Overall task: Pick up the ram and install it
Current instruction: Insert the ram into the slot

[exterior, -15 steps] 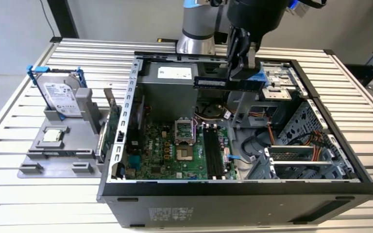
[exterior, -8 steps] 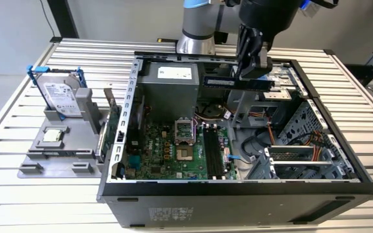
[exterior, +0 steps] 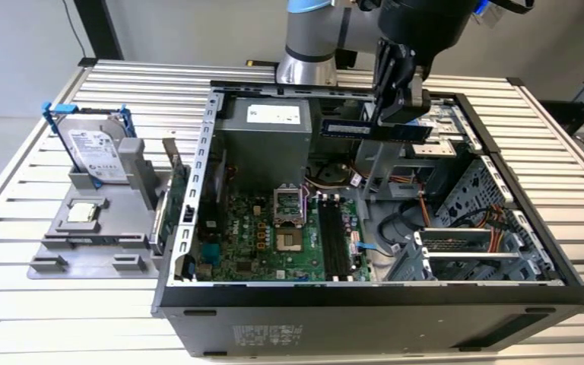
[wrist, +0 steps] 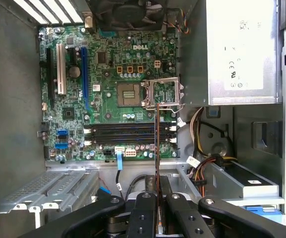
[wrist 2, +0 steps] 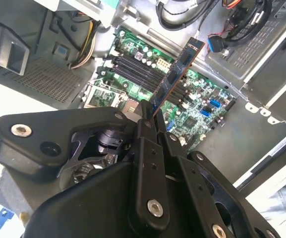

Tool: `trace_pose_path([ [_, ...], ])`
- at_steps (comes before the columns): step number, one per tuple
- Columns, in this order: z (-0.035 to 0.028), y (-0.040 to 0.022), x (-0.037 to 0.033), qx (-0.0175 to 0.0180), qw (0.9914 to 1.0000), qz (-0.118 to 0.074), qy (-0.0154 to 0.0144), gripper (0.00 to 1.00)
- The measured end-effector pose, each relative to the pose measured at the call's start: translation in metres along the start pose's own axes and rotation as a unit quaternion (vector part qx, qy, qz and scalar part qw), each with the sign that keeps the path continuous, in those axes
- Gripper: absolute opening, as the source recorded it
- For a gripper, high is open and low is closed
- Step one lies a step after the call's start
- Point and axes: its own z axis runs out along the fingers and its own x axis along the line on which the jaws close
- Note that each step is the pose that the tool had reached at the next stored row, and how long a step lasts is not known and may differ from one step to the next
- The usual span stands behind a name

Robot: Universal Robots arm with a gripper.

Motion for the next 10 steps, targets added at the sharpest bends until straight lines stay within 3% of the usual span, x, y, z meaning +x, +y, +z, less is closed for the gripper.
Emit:
trace_pose_path([
  [10,0.0000,0.0000,0.0000,0.0001,1.00000,0.003,0.0000,0.00],
])
